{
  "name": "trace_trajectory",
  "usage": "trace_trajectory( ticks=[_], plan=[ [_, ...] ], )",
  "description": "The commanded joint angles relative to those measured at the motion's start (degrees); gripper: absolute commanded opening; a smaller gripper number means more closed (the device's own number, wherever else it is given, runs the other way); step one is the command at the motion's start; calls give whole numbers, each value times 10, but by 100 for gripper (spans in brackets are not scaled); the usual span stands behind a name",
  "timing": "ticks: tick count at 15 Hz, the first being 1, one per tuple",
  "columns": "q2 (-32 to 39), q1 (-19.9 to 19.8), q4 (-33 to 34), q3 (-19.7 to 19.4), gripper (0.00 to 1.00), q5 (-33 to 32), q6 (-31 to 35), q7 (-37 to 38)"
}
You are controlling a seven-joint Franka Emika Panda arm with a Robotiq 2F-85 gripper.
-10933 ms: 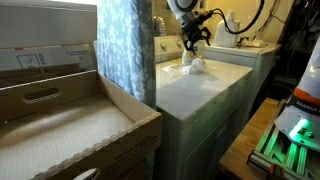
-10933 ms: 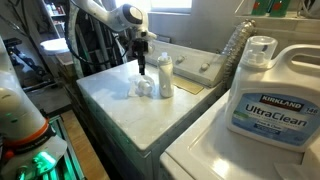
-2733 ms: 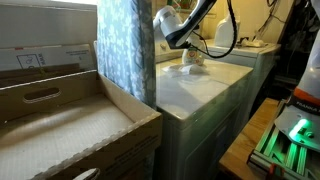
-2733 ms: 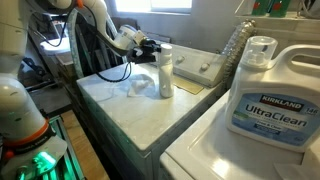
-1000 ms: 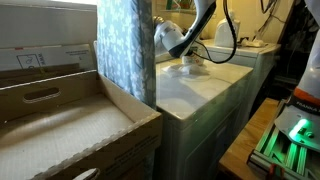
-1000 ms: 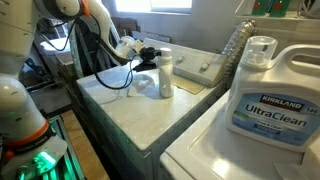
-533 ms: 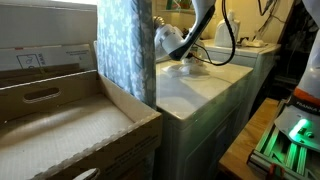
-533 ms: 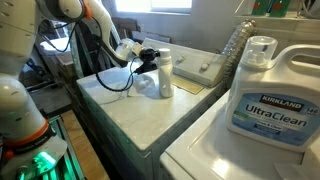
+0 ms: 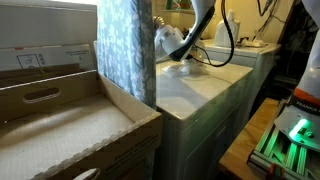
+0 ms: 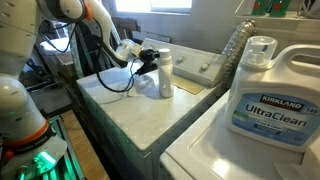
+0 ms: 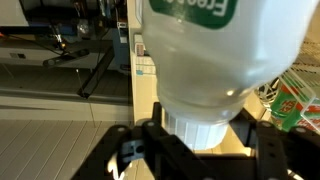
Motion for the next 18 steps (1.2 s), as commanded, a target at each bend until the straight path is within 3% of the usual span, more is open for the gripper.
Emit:
trace_trajectory(
  ticks=[1,7,12,18],
  plan=[
    [2,-8,-3,12,99,10,-4,29],
    [-38,-14,-7,20,100,25,4,42],
    [-126,-35,-1,41,100,108,64,17],
    [-220,-48,15,36,100,220,151,-25]
  ],
)
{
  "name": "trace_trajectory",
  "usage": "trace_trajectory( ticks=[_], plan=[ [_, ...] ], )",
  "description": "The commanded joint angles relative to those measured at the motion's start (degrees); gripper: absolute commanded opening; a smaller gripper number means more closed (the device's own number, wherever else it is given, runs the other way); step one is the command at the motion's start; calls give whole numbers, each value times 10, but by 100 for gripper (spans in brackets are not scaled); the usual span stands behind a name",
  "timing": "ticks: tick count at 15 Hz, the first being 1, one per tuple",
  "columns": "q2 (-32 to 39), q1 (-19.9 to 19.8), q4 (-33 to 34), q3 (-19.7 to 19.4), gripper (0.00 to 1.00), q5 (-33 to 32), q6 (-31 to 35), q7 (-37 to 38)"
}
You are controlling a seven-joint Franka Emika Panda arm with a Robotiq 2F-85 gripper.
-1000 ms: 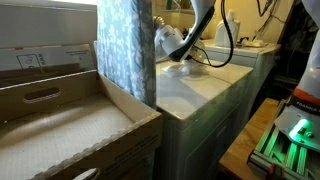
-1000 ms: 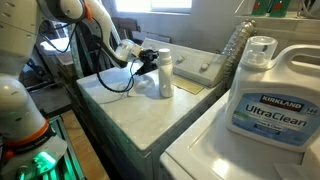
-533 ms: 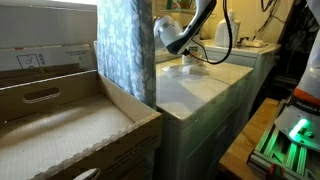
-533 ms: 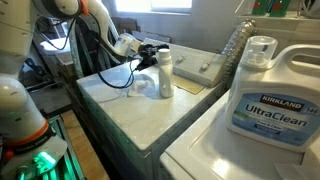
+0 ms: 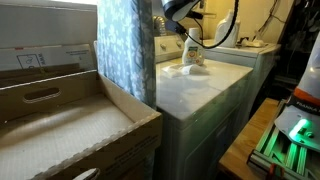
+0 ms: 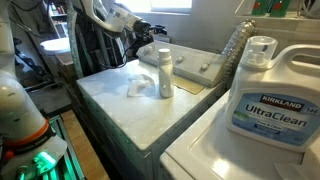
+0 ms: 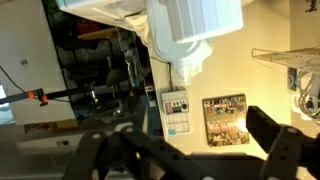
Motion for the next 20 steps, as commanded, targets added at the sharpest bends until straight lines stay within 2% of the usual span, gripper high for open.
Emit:
trace_trajectory(
  ticks=[1,4,5,7,13,16,20],
  plan=[
    [-55,-18,-9,3,100,76,74,-26],
    [-81,-23,-10,0,100,135,139,-48],
    [-57,-8,6,-6,100,97,100,-37],
    [-68,-10,6,-7,100,116,118,-45],
    [-69,-10,6,-7,100,120,122,-46],
    [-113,-23,-18,-7,100,142,164,-122],
    [-174,-40,-47,-19,100,175,212,-285]
  ],
)
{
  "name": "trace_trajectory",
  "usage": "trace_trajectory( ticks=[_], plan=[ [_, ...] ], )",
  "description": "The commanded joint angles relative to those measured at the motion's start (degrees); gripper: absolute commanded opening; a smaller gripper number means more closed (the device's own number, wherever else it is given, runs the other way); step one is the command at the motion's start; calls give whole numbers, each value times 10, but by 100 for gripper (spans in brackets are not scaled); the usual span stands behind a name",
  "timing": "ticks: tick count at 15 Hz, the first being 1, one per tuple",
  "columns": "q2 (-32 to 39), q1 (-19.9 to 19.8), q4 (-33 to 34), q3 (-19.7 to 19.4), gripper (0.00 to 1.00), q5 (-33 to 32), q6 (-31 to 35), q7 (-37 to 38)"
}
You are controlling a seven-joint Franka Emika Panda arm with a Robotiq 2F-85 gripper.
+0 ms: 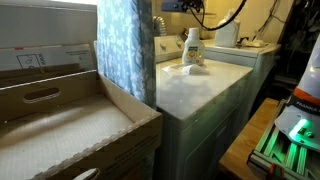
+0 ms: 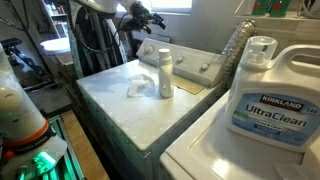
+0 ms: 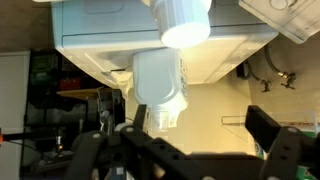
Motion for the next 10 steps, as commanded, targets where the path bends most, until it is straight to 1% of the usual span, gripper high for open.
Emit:
trace_trajectory(
  ticks=[1,3,7,9,10],
  plan=[
    [-80,-17,-55,-15,100,36,63,-133],
    [-111,-25,-72,-25,100,67,96,-202],
    [-169,-40,-103,-53,100,172,157,-311],
    [-194,-48,-117,-66,100,228,168,-360],
    [-206,-51,-126,-69,100,241,171,-381]
  ],
)
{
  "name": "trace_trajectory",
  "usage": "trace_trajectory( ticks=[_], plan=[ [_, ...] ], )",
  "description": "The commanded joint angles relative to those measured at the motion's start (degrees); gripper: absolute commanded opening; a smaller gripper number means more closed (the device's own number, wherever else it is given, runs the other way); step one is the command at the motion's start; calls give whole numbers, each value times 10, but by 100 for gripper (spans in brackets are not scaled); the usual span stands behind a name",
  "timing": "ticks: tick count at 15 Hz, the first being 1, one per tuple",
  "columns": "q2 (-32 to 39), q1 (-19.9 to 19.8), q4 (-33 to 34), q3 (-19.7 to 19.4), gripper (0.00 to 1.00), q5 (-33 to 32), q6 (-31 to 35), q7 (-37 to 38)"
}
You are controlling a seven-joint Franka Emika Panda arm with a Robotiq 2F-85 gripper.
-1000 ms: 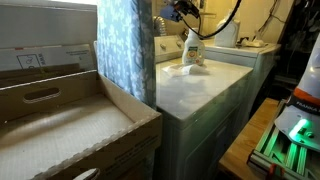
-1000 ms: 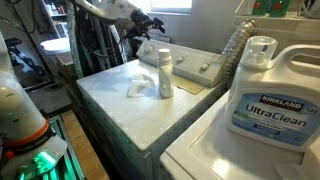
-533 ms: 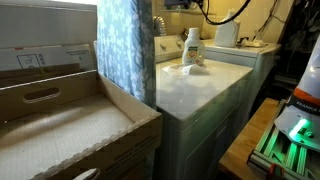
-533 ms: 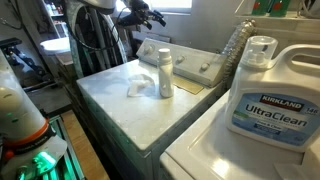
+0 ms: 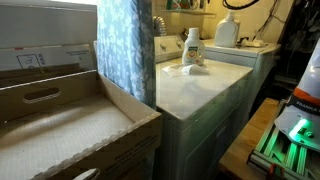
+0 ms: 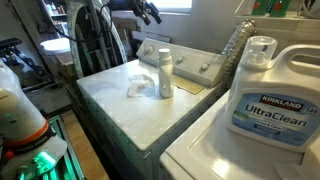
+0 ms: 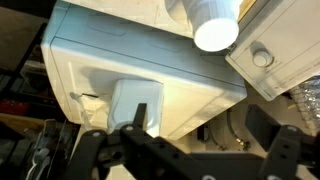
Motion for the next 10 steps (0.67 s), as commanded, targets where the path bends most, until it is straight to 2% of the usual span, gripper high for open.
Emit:
trace_trajectory(
  ticks=[1,5,10],
  plan=[
    [-68,-15,-62,-14,100,58,28,-89],
    [-122,-28,-106,-14,100,48,30,-192],
    [-176,-50,-145,-15,100,44,22,-253]
  ],
)
